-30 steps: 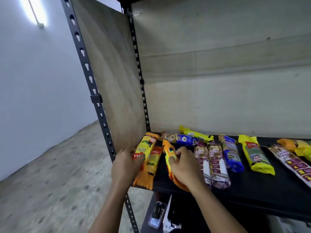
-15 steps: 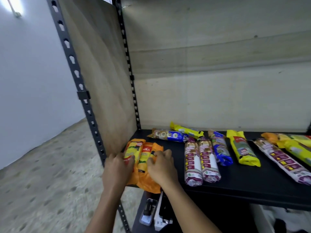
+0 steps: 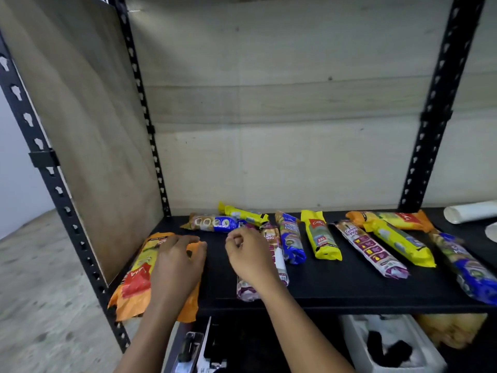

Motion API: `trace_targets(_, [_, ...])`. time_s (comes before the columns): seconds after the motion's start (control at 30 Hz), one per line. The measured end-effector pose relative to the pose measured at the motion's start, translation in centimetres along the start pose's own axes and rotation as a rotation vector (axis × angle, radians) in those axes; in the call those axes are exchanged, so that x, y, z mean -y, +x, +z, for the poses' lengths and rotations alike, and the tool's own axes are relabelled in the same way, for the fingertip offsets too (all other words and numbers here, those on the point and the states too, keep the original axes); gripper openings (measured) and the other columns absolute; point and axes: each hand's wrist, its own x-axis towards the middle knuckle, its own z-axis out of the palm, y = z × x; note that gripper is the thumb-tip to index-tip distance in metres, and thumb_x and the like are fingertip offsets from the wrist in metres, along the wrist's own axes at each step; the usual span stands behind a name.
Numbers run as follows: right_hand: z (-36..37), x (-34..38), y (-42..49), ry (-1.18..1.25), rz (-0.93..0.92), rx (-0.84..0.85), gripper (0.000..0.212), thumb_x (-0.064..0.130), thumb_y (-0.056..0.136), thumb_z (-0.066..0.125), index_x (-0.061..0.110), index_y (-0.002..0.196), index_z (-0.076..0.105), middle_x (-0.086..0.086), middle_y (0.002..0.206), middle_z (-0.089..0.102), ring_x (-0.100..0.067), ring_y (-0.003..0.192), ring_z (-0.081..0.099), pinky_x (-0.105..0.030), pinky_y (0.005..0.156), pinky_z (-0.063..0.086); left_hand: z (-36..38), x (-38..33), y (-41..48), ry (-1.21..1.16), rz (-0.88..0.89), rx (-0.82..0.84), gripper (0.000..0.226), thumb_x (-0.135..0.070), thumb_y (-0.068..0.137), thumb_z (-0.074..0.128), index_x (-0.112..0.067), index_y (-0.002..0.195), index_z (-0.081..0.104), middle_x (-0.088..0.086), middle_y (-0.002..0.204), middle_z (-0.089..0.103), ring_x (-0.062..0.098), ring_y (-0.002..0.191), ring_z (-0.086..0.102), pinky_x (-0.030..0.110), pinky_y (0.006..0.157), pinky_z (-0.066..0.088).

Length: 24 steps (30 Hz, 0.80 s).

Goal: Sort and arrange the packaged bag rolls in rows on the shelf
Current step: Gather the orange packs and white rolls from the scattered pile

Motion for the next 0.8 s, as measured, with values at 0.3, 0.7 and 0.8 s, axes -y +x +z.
trace_targets(0.3, [-8.3,-4.7,-1.0,-0.189,0.088,-0.116,0.020,0.037,0.094,0.056,0.021,0.105,0.063,0.004,0.098,0.060,-0.016,0.090,0.060,-0.040,0.075,0.054,4.3,-7.4,-1.2,-0.144,0.047,0.320,0.041,-0.052,0.090,0.059,-0.026,0.123,0.063,0.000,0.115,0.056,0.019,0.106,0.058,0.031,0.084,0.047])
trace_targets(0.7, [-5.4,-6.3,-4.5,-0.293,0.239,0.079,0.051,0.045,0.092,0.060,0.027,0.139,0.050,-0.004,0.141,0.039,-0.028,0.118,0.054,-0.040,0.092,0.051,6.0,-6.8,-3.1,-0.208,-0.038,0.502,0.055,-0.044,0.087,0.068,-0.028,0.137,0.056,0.000,0.137,0.050,0.016,0.123,0.051,0.025,0.095,0.044])
trace_targets(0.8, [-5.6,-6.4,-4.6,-0.253,0.262,0.065,0.052,0.041,0.092,0.061,0.026,0.140,0.052,-0.004,0.138,0.040,-0.025,0.119,0.053,-0.037,0.093,0.050,6.3,-6.7,-3.6,-0.250,-0.053,0.463,0.054,-0.045,0.084,0.071,-0.029,0.134,0.059,-0.001,0.137,0.052,0.016,0.123,0.051,0.034,0.099,0.050])
